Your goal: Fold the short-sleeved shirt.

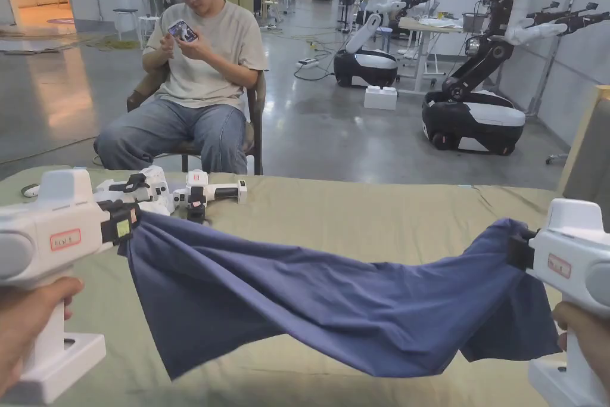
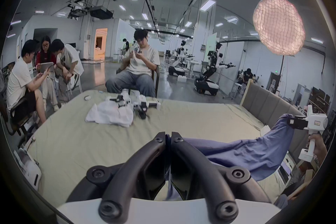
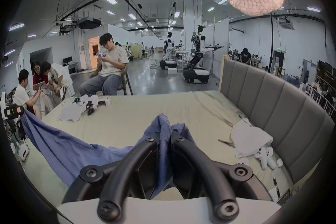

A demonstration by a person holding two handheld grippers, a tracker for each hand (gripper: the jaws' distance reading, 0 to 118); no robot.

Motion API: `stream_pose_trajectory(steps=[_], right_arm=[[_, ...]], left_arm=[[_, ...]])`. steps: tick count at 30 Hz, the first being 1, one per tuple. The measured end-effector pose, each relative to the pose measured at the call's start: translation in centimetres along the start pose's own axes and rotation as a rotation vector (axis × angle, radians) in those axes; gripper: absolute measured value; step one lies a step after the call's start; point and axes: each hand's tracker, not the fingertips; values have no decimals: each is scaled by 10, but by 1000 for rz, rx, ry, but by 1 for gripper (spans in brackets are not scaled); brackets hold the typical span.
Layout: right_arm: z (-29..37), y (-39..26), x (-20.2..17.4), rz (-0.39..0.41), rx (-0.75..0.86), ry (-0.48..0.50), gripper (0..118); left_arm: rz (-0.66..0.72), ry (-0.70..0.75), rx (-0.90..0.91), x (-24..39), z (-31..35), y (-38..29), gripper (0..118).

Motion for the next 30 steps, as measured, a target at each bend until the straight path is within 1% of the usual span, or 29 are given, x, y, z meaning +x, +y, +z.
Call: stream_pose_trajectory(steps=[4,6,9,12,15,19,21,23,26,30], right_arm=[[2,34,-6,2,25,-4,8],[-3,49,-7,12,31,-13,8],[-12,67,-6,4,34,-18,8],[-21,76,-7,11,37,-31,8],[-35,76,-8,19,21,-34,8],[-50,53,-12,47,-18,-35,8],[-57,31,-12,60,-53,-34,8],[-63,6,-11,65,-98,-40,8],[-76,-45,-4,72,-174,-50,8],[-72,-115,5,66,-285,-57,8]], left_arm=[[12,26,31,-6,-9,35,0],[23,40,46,-12,-16,51,0],[20,56,62,-16,-24,69,0],[-9,80,70,-21,-32,77,0],[-26,92,54,-25,-40,71,0],[-32,98,16,-28,-47,37,0],[-36,107,-24,-30,-50,11,0],[-7,98,-57,-33,-50,-18,0],[35,91,-115,-37,-46,-67,0],[103,86,-197,-40,-28,-133,0]])
